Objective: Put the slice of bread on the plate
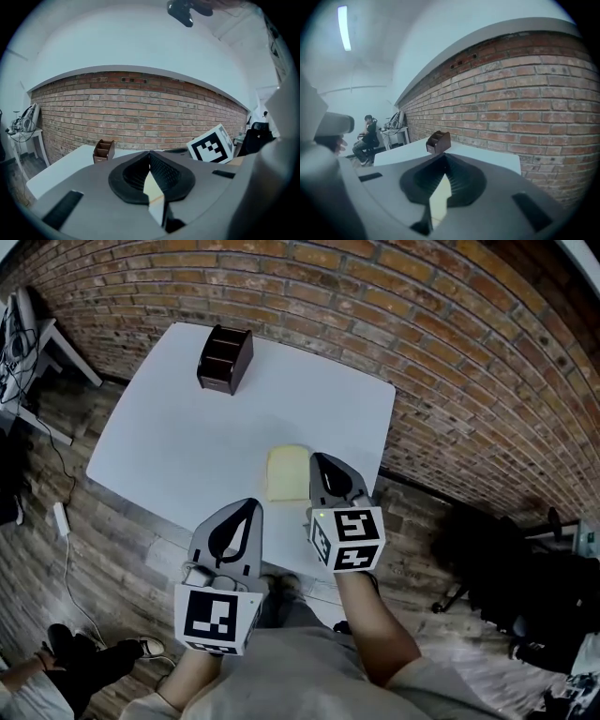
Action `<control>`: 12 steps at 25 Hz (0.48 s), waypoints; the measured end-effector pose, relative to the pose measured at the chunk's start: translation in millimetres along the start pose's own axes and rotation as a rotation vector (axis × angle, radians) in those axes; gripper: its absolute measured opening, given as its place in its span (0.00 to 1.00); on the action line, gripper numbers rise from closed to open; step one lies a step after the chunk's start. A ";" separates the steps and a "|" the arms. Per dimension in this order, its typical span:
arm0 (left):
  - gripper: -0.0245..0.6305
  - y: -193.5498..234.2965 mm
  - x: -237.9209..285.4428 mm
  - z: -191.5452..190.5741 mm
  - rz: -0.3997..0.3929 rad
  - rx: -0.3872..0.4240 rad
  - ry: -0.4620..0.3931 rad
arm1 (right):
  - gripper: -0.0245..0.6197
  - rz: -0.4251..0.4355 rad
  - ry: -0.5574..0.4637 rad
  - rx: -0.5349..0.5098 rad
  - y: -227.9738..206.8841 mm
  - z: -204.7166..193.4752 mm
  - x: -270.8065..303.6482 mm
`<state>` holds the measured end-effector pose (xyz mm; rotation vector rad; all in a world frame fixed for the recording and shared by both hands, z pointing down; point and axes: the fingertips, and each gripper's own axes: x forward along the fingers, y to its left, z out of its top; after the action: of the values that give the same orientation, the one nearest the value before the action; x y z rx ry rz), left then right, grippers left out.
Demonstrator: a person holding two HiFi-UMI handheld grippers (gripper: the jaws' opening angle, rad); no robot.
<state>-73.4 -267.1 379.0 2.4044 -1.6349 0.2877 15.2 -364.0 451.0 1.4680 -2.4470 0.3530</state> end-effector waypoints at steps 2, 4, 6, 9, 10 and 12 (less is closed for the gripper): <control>0.05 -6.5 -1.3 1.0 -0.016 0.002 -0.002 | 0.05 0.007 -0.037 -0.001 6.0 11.1 -16.1; 0.05 -12.7 -3.4 2.0 -0.031 0.004 -0.008 | 0.05 0.014 -0.073 -0.007 12.4 21.2 -33.5; 0.05 -18.3 -5.7 3.7 -0.044 0.005 -0.017 | 0.05 0.024 -0.110 -0.017 20.4 31.4 -52.0; 0.05 -26.9 -9.6 7.3 -0.063 0.015 -0.034 | 0.05 0.035 -0.172 -0.048 32.5 47.7 -81.9; 0.05 -29.9 -11.4 8.5 -0.068 0.017 -0.040 | 0.05 0.037 -0.191 -0.065 36.5 52.8 -91.6; 0.05 -35.5 -16.1 10.7 -0.076 0.021 -0.050 | 0.05 0.043 -0.220 -0.093 45.2 60.2 -109.1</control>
<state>-45.7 -243.2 361.7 2.5018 -1.5643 0.2354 18.4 -274.1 353.6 1.4880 -2.6285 0.0874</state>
